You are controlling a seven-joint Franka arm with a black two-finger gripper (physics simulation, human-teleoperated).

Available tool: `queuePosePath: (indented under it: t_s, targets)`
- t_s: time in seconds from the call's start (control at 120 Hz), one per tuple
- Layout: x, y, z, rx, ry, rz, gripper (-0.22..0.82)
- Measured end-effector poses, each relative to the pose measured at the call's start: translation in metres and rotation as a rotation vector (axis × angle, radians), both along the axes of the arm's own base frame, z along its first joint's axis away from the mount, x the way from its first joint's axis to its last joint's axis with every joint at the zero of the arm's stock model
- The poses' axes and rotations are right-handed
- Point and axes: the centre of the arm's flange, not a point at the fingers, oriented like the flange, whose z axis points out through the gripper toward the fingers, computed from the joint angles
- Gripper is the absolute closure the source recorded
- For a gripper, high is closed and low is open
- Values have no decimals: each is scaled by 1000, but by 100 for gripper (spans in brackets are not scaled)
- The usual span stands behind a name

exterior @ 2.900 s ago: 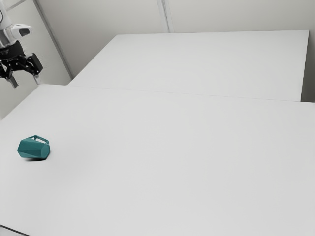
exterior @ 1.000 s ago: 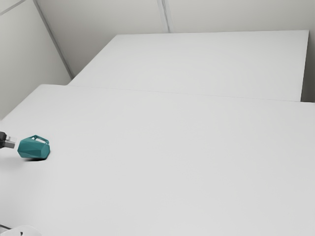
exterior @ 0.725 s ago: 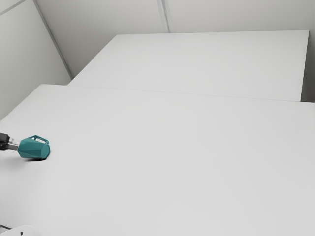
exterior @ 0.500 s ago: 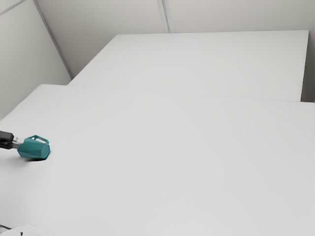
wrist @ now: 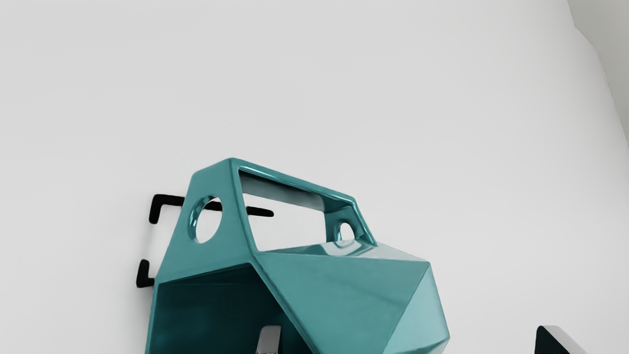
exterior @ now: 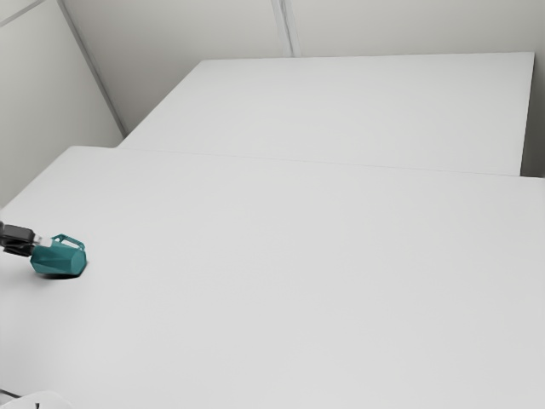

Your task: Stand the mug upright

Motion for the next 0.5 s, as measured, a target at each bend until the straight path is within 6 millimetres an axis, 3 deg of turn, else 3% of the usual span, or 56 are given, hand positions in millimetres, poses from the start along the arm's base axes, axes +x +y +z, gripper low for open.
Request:
queuePosePath:
  t_s: [0.375, 0.5]
  targets:
    - [0, 0, 3, 0, 0, 0, 58]
    - [0, -1, 7, 6, -3, -3, 66]
